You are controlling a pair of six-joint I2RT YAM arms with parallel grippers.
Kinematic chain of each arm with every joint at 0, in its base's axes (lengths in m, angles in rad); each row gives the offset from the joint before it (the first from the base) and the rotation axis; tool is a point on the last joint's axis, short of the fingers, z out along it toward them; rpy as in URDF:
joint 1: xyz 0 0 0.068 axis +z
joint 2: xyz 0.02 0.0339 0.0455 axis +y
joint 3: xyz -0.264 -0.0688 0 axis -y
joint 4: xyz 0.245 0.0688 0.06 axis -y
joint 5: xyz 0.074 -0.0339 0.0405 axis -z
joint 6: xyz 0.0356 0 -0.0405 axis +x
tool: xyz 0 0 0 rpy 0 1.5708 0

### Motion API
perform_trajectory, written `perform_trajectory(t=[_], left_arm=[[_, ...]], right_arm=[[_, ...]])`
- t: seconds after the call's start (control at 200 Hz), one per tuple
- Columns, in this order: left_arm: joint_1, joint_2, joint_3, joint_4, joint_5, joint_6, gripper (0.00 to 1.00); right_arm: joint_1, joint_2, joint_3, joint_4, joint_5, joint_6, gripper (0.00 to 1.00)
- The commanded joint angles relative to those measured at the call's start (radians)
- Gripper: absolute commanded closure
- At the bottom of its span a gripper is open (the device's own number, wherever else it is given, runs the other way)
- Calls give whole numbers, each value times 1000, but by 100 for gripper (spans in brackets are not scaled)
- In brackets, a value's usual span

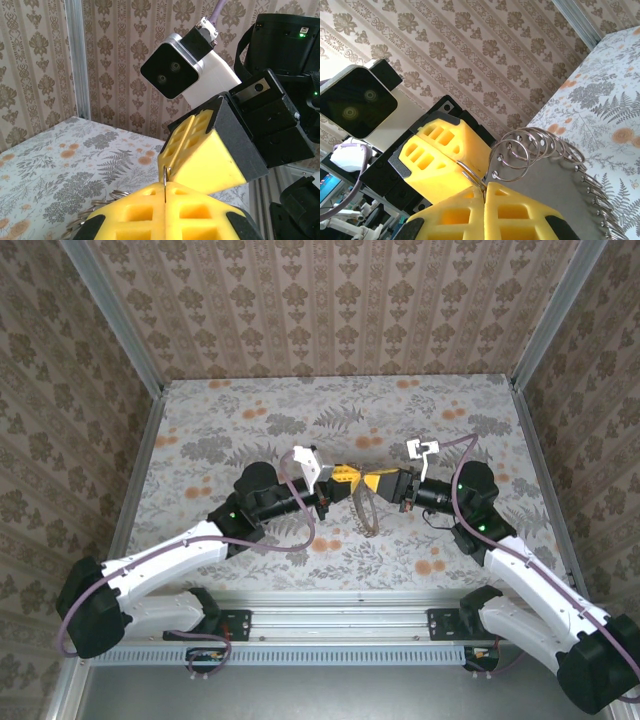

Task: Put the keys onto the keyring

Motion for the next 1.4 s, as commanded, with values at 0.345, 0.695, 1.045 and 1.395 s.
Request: perform_trajectory(t=[0.345,0.695,1.045,1.395], left_arm=[[15,21,59,-9,43,-35,100],[15,46,68,-17,65,-74,100],[20,61,62,24,102,-128,100],[37,83,81,18,163,-194,100]], right_arm=[[3,12,61,65,16,-3,81],[2,5,67,65,11,-8,100],[0,3,64,71,37,-18,83],[1,4,75,91,34,-15,100]])
